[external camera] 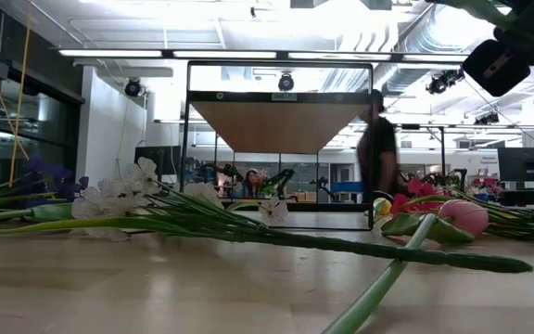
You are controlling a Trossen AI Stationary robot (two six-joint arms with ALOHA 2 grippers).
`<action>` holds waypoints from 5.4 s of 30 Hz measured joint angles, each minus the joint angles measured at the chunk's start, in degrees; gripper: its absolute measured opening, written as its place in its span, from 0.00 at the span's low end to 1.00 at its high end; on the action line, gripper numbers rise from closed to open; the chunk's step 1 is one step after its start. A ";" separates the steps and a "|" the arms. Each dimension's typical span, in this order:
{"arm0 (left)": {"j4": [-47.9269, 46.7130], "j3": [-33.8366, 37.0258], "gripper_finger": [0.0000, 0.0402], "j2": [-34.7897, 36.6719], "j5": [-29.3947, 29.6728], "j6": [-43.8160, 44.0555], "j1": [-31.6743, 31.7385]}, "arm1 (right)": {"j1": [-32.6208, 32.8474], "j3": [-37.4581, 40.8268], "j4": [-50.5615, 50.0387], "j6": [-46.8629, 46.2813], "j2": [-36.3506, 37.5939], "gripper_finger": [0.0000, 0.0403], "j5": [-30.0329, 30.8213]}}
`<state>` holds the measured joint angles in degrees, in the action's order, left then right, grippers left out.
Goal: Pick and place flowers into a vace then onto a shelf
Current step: Put the orange tulip into the blue vase, then put the purple flowers into the red vase
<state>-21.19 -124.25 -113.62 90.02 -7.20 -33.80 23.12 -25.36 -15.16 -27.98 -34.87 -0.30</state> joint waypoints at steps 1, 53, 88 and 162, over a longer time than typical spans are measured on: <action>0.00 0.00 0.33 0.00 0.00 0.00 0.02 | 0.02 0.00 0.00 0.21 0.00 0.07 -0.02; -1.53 0.00 0.33 0.00 -0.02 0.02 0.02 | 0.87 0.00 4.25 8.77 0.11 0.01 -6.05; -1.51 0.00 0.33 0.00 0.00 0.04 0.02 | 15.71 0.02 2.03 3.97 0.00 0.02 13.06; -1.49 0.00 0.33 0.00 0.00 0.11 0.02 | 19.01 0.02 -3.37 -2.04 1.12 0.48 16.12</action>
<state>-22.68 -124.25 -113.62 90.02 -7.09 -33.78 42.13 -25.34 -18.52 -30.02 -33.75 15.83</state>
